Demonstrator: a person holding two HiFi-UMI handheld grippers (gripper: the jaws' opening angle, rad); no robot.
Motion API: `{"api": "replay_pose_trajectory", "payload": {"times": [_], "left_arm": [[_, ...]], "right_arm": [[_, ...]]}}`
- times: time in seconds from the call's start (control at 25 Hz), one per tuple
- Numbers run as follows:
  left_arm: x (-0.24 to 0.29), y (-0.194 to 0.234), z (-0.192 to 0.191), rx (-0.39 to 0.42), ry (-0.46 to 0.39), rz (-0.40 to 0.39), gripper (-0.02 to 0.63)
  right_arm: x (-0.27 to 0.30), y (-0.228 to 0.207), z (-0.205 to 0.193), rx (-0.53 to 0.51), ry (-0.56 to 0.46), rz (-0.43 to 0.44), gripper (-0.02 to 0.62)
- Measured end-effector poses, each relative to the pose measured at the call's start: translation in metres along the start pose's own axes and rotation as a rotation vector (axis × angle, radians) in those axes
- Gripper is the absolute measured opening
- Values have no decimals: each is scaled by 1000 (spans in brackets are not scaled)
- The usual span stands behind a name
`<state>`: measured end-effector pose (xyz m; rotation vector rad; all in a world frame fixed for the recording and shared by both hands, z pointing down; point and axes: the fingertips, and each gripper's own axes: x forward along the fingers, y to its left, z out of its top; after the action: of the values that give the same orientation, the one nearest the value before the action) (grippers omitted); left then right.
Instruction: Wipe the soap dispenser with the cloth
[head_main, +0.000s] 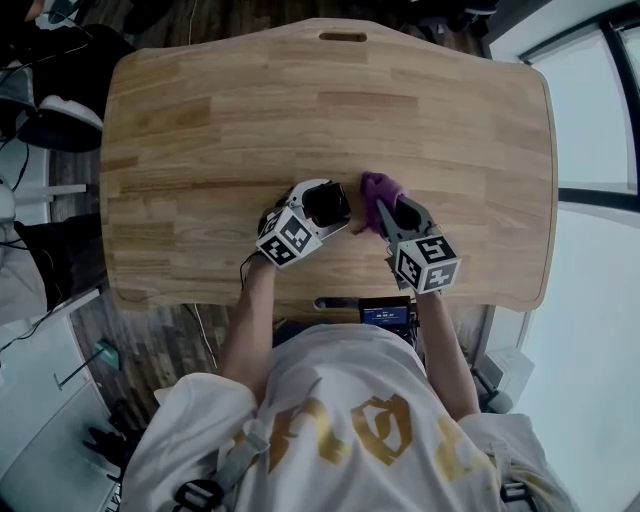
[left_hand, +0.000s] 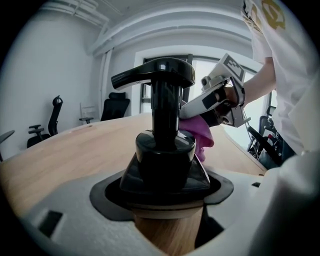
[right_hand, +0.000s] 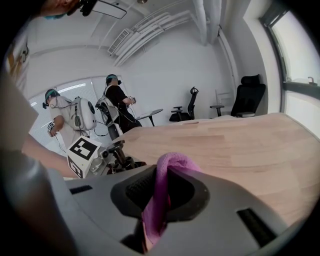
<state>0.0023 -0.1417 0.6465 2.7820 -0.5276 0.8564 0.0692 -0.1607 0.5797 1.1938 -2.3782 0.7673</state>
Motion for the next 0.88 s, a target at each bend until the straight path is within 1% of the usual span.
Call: {"api": "replay_pose_trajectory", "payload": {"times": [0.28, 0.48, 0.68, 0.76, 0.88], "left_arm": [[-6, -3, -1, -28, 22, -11, 345], [-15, -6, 14, -54, -28, -9, 345], [-31, -12, 29, -76, -56, -2, 345], [-36, -16, 33, -67, -64, -1, 345], [-45, -26, 42, -38, -54, -11, 345]], "right_arm": [[-7, 11, 15, -6, -36, 12, 51], [-18, 24, 27, -10, -79, 40, 51], [-32, 44, 38, -33, -125, 77, 51], [-38, 52, 44, -44, -150, 94, 51], [-48, 62, 53, -50, -190, 118, 51]]}}
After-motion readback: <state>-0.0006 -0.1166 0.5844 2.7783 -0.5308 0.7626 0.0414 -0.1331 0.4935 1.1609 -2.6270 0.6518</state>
